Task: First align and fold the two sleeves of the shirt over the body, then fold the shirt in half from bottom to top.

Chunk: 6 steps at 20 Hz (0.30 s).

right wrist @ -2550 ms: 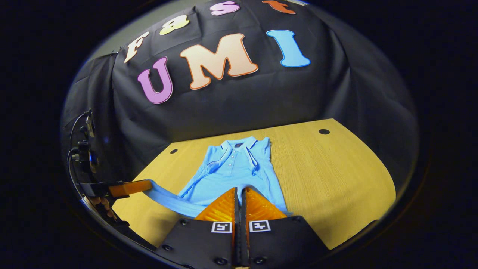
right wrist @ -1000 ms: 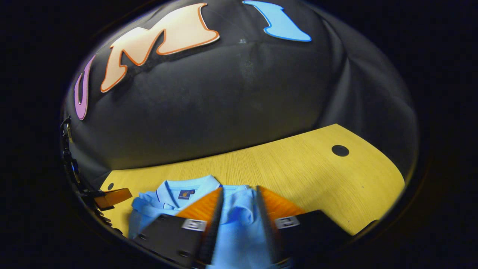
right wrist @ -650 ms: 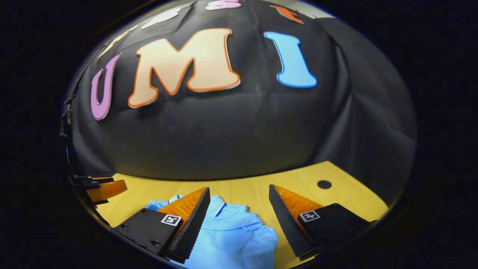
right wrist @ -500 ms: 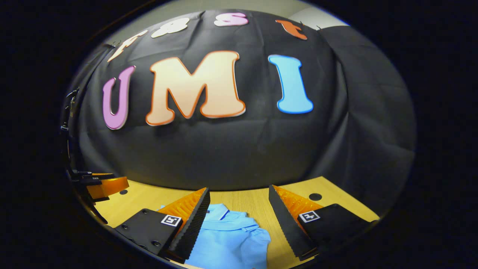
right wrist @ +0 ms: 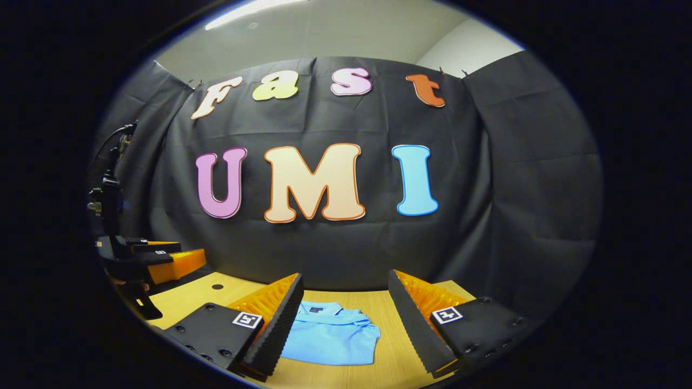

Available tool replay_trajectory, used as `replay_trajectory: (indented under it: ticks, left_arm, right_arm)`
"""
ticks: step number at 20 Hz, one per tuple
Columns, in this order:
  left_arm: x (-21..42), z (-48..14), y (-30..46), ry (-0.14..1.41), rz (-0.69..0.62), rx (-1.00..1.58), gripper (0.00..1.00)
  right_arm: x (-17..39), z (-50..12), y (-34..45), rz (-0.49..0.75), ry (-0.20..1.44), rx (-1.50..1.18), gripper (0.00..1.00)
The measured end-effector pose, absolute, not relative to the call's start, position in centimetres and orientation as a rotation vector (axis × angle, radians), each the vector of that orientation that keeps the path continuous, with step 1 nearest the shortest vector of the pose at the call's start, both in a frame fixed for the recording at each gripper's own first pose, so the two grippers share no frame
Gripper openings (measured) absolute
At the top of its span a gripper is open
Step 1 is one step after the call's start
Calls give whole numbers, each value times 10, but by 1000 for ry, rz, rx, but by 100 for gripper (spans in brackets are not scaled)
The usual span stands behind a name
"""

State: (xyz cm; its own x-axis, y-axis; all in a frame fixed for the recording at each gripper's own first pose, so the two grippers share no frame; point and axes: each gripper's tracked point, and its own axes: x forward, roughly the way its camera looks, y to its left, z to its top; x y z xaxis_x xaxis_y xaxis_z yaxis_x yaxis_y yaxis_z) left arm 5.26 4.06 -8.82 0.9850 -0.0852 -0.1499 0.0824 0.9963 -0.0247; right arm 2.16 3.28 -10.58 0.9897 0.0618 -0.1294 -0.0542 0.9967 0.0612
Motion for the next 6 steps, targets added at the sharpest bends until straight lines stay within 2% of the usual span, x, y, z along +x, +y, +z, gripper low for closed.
replay_trajectory:
  ticks: [2, 6]
  left_arm:
    - [34, -75, 40, 127, -70, -29, 95]
    - [11, -59, 44, 119, -67, -46, 95]
  right_arm:
    - [-7, -104, 36, 62, 136, 71, 96]
    - [-37, -88, 39, 83, 130, 25, 98]
